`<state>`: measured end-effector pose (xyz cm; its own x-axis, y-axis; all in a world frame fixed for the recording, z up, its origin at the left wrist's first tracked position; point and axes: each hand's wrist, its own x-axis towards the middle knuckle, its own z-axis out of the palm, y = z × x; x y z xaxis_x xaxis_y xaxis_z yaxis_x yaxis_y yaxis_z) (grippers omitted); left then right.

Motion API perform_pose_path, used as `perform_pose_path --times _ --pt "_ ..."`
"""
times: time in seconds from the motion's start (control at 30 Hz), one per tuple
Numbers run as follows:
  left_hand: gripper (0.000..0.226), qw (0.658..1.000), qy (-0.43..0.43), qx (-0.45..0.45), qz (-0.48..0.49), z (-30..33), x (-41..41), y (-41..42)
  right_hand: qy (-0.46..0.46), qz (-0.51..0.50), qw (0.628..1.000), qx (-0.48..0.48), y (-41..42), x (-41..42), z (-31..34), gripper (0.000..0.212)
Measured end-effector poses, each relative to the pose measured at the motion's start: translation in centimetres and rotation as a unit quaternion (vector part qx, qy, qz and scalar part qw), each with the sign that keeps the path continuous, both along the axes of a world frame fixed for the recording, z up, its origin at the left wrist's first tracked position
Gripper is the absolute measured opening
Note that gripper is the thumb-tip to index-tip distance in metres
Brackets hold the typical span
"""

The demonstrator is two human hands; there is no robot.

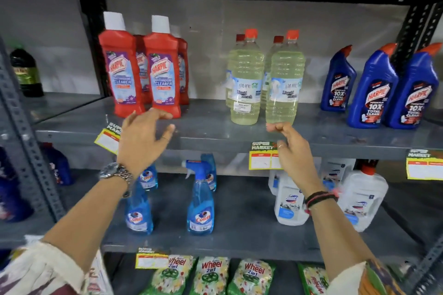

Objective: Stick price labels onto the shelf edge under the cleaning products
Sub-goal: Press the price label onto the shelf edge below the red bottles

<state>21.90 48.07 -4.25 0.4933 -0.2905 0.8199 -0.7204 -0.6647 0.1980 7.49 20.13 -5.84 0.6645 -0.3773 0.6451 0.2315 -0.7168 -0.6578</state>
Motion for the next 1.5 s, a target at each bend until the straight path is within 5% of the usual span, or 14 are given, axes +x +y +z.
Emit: perform_pose_path --times 0.13,0.33,0.73,0.83,1.0,1.3,1.5 --pt "0.02 0.998 0.048 -0.037 0.022 0.2 3.8 5.9 -0.024 0.035 0.996 -0.078 6.5 3.8 -0.3 0.029" --pt "0.028 0.962 0.223 -0.058 -0.146 0.2 8.7 11.2 -0.001 0.04 0.996 -0.083 16.2 9.3 -2.0 0.018" --pt "0.018 0.947 0.179 -0.048 -0.264 -1.0 11.0 13.6 0.033 -0.164 0.967 -0.191 23.6 13.6 -3.0 0.021" --pt "0.022 0.963 0.116 -0.045 -0.24 -1.9 10.9 14.2 0.013 -0.128 0.982 -0.136 24.0 13.8 -2.4 0.018" --pt "0.021 0.956 0.134 -0.061 -0.253 -2.8 11.1 14.8 0.004 -0.067 0.995 -0.072 24.7 14.4 -1.5 0.013" --pt "0.011 0.955 0.113 -0.018 -0.274 -3.4 11.1 15.3 0.043 0.013 0.993 -0.113 23.0 13.6 -1.9 0.017" --pt "0.012 0.962 0.127 -0.088 -0.225 -3.0 9.8 14.2 0.04 0.0 0.997 -0.068 23.0 13.8 -1.5 0.013"
